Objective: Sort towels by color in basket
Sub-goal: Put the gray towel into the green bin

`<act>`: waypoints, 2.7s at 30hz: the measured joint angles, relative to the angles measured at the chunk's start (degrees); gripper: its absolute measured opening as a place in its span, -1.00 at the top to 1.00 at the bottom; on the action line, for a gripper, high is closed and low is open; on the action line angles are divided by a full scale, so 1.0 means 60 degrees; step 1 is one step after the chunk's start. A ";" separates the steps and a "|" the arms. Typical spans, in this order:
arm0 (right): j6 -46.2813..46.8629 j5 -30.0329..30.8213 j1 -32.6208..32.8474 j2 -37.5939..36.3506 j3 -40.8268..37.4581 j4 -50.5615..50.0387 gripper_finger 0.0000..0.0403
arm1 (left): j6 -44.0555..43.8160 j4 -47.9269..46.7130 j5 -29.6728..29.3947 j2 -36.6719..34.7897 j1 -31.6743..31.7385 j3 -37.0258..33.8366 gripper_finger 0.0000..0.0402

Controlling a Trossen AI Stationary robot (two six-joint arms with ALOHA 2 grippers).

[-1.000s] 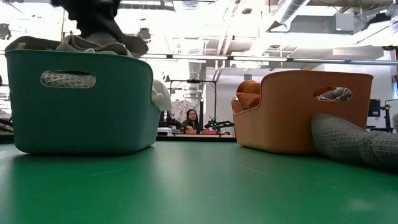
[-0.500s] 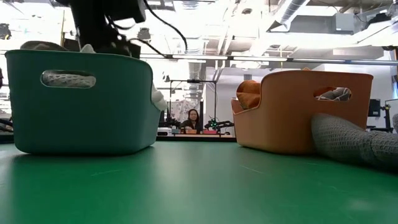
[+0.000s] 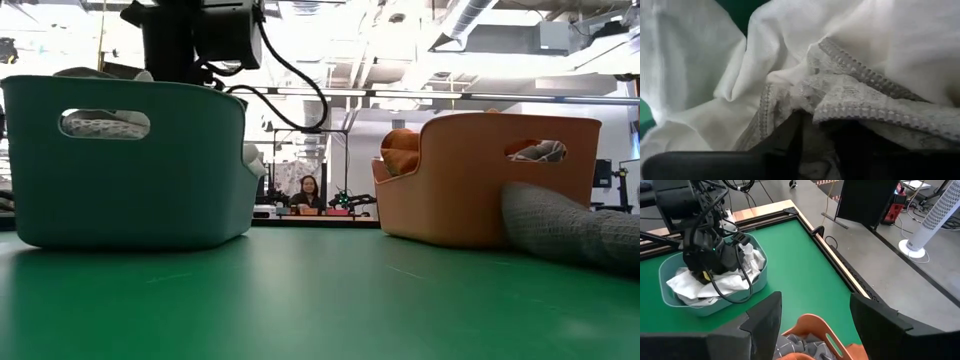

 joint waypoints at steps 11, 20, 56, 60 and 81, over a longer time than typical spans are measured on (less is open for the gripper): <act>-0.0103 -0.0002 0.0000 0.0001 0.0000 -0.0022 -0.31 | 0.0750 -0.1093 0.0683 0.0005 0.0179 0.1823 0.18; -0.0055 -0.0002 -0.0015 -0.0001 0.0000 -0.0032 -0.31 | 0.1676 -0.2059 -0.0052 -0.0002 0.0183 0.3206 0.18; 0.0322 -0.0006 0.0042 -0.0001 -0.0004 -0.0200 -0.31 | 0.3042 -0.1064 0.2537 -0.0019 0.0110 0.0010 0.18; 0.0241 -0.0006 0.0040 -0.0002 -0.0004 -0.0197 -0.31 | 0.3088 -0.2115 0.2125 0.0015 0.0127 0.0877 0.18; 0.0228 -0.0001 0.0047 -0.0001 -0.0004 -0.0197 -0.31 | 0.3895 -0.6243 0.3044 -0.0202 0.0130 0.4715 0.18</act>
